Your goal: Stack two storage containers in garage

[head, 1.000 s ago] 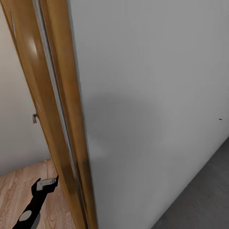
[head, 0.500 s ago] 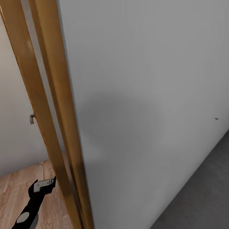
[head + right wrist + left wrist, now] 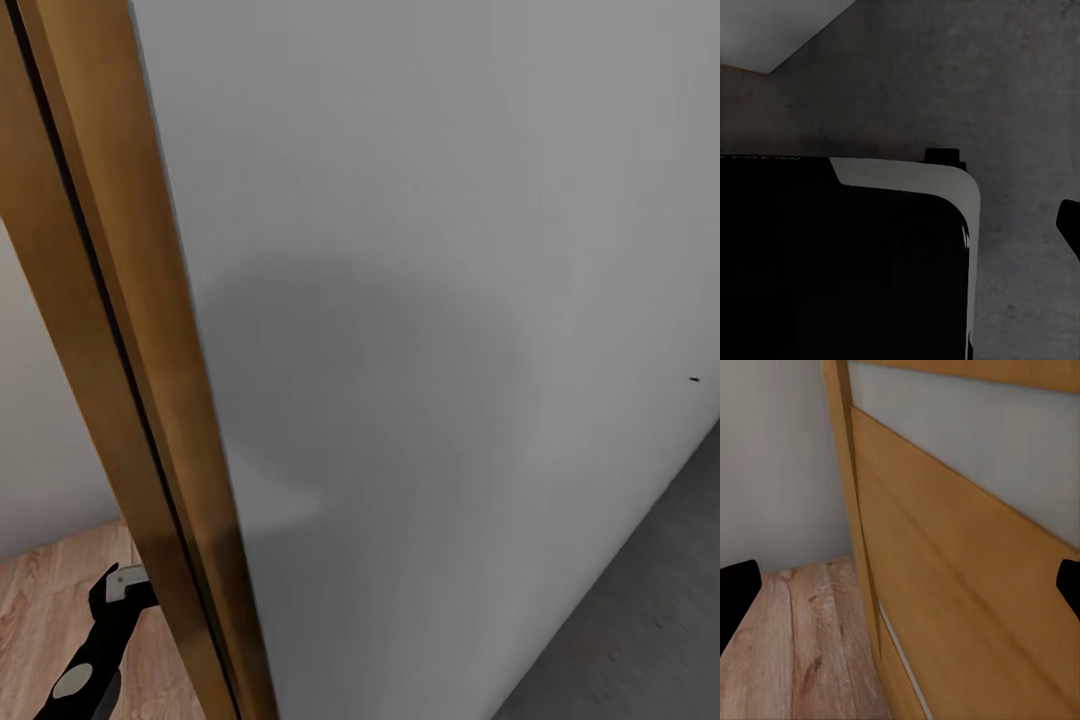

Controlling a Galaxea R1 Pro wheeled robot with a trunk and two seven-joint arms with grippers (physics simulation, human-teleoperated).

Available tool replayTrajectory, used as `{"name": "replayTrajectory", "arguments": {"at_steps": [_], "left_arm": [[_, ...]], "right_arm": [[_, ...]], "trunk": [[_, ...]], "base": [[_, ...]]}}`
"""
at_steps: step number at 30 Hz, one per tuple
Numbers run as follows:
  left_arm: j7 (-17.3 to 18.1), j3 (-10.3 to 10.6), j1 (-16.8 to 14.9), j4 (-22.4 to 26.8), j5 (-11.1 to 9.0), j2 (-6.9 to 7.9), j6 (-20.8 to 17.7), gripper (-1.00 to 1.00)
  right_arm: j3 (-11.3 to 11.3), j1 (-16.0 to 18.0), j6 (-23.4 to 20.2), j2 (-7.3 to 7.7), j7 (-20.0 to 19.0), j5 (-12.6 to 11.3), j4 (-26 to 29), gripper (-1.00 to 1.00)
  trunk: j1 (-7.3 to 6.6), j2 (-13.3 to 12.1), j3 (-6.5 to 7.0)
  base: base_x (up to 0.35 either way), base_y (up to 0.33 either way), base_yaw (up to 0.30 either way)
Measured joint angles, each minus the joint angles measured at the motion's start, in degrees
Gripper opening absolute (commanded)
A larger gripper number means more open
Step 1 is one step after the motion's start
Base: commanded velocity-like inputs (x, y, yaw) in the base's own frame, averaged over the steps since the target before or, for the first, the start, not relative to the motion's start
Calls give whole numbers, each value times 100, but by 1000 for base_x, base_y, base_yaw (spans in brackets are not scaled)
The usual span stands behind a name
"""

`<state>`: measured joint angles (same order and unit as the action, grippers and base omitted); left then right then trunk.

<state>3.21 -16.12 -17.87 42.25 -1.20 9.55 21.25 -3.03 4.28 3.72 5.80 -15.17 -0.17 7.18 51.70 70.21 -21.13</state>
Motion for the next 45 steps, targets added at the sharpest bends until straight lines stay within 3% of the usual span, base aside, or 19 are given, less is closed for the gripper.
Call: {"name": "replayTrajectory", "arguments": {"at_steps": [25,31,45], "left_arm": [[4,24,-4,9,-12,-1,7,100],[34,202,-2,6,42,-3,13,100],[37,206,-2,6,47,-3,14,100]], "right_arm": [[0,3,0,0,0,0,0,100],[0,1,0,0,-1,0,0,100],[0,0,0,0,0,0,0,100]], "trunk": [[0,0,2],[2,0,1],[0,0,1]], "base": [[-1,0,0],[-169,0,0],[-39,0,0]]}}
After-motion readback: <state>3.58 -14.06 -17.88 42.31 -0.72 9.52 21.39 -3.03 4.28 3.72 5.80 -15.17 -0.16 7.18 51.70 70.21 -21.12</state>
